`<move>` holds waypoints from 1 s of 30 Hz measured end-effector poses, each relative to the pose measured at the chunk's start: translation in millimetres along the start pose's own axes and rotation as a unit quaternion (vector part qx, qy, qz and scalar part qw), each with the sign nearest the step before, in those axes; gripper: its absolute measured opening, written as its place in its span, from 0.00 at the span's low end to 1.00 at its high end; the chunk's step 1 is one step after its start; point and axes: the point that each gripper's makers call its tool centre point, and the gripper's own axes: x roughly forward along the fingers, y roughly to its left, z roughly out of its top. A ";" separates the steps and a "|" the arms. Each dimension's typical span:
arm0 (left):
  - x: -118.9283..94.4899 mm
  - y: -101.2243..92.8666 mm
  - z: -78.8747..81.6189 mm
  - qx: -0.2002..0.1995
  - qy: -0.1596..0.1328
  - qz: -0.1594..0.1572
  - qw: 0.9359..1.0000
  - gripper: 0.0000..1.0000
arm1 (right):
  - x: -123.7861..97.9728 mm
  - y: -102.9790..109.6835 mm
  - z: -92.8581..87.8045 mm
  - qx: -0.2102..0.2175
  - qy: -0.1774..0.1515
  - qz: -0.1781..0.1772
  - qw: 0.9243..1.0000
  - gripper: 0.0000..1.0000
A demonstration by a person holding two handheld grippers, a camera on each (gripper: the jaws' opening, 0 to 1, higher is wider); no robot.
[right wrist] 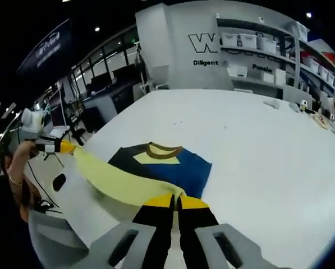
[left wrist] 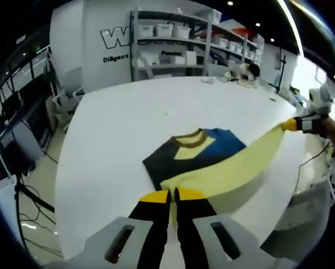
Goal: Fold the garment on the visible template until the final outline fits inside the template.
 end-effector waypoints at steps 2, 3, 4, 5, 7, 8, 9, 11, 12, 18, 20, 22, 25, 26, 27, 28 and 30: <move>4.0 3.5 6.2 0.001 -0.005 0.002 1.000 0.03 | 2.8 -2.0 4.7 -0.001 -0.002 -0.004 1.000 0.00; 6.1 4.9 7.8 0.002 -0.004 0.003 1.000 0.03 | 4.2 -3.0 7.1 0.002 -0.004 -0.004 1.000 0.00; 8.7 7.0 9.5 0.005 -0.002 0.005 1.000 0.03 | 6.2 -4.2 10.8 0.010 -0.007 -0.004 1.000 0.00; 10.5 9.0 11.8 0.005 -0.006 0.009 1.000 0.03 | 7.4 -5.2 12.9 0.013 -0.009 -0.004 1.000 0.00; 16.6 13.0 14.7 0.013 -0.006 0.016 1.000 0.03 | 9.7 -6.2 19.6 0.022 -0.015 0.000 1.000 0.00; 20.4 14.8 16.2 0.015 -0.007 0.018 1.000 0.03 | 10.7 -6.7 23.8 0.030 -0.020 0.003 0.999 0.00; 23.0 16.1 17.0 0.014 -0.006 0.018 1.000 0.03 | 11.6 -7.2 26.1 0.032 -0.022 0.005 0.999 0.00; 28.6 18.9 21.4 0.015 -0.011 0.020 1.000 0.03 | 14.9 -9.8 31.6 0.043 -0.025 0.005 0.999 0.00; 30.6 19.9 23.0 0.013 -0.012 0.020 1.000 0.03 | 16.5 -11.0 33.3 0.044 -0.025 0.003 0.999 0.00; 48.8 29.6 32.0 0.007 -0.019 0.025 0.999 0.03 | 30.7 -19.1 41.1 0.081 -0.030 -0.005 0.996 0.00; 54.5 33.5 33.8 0.005 -0.020 0.029 0.999 0.03 | 36.5 -22.9 42.3 0.096 -0.030 -0.010 0.995 0.00; 61.5 36.8 35.4 0.004 -0.019 0.031 0.999 0.03 | 43.1 -27.8 41.8 0.103 -0.027 -0.017 0.994 0.00; 70.8 39.2 37.8 0.005 -0.017 0.030 0.999 0.03 | 52.2 -34.4 41.1 0.119 -0.022 -0.024 0.992 0.00; 73.3 39.6 39.8 0.008 -0.021 0.029 0.999 0.03 | 55.9 -36.2 41.4 0.122 -0.021 -0.024 0.992 0.00; 77.1 40.0 42.5 0.005 -0.025 0.026 0.999 0.03 | 58.6 -37.5 41.7 0.123 -0.020 -0.025 0.992 0.00; 80.1 40.4 42.7 0.004 -0.024 0.025 0.999 0.03 | 63.0 -40.3 40.8 0.126 -0.015 -0.029 0.991 0.00; 88.5 42.7 41.0 0.002 -0.016 0.026 1.000 0.03 | 68.7 -43.6 40.1 0.123 -0.011 -0.036 0.992 0.00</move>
